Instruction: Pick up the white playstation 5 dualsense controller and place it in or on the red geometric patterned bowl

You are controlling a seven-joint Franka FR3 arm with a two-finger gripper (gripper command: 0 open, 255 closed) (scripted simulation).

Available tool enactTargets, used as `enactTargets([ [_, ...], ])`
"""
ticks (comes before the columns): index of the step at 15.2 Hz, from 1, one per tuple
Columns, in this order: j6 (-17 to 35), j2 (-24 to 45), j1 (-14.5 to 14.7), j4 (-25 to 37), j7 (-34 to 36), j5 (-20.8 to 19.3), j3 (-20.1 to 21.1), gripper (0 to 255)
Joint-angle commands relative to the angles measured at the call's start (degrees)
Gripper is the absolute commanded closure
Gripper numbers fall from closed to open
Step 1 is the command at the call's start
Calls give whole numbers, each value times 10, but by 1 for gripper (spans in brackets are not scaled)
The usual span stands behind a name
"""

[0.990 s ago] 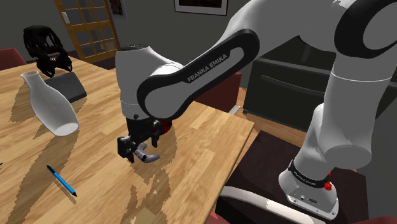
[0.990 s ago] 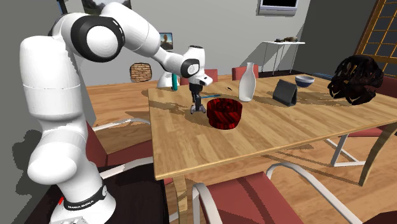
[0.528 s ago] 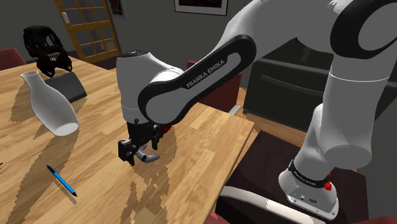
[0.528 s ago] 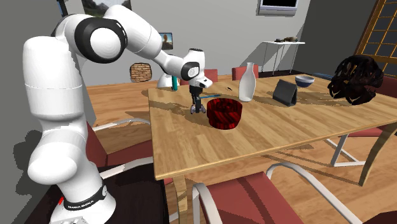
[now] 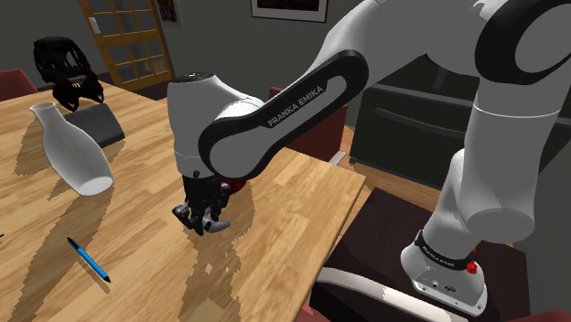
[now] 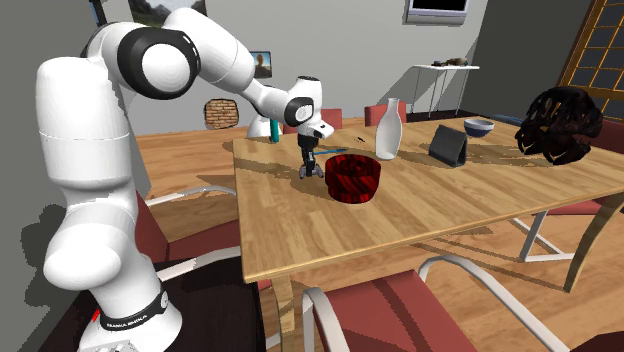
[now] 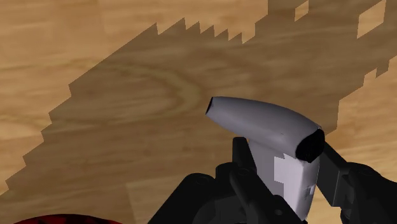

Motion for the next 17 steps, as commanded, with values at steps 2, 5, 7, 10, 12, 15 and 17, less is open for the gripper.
enactTargets([
  [2,0,0,0,0,0,0,0,255],
  [5,0,0,0,0,0,0,0,255],
  [7,-14,-7,-1,7,-1,3,1,255],
  [10,-35,-17,-2,19,-2,7,2,255],
  [12,-49,-23,-3,27,-3,10,3,255],
  [15,-70,-31,-4,41,-3,13,3,255],
  [17,-85,-36,-5,51,-3,15,4,255],
])
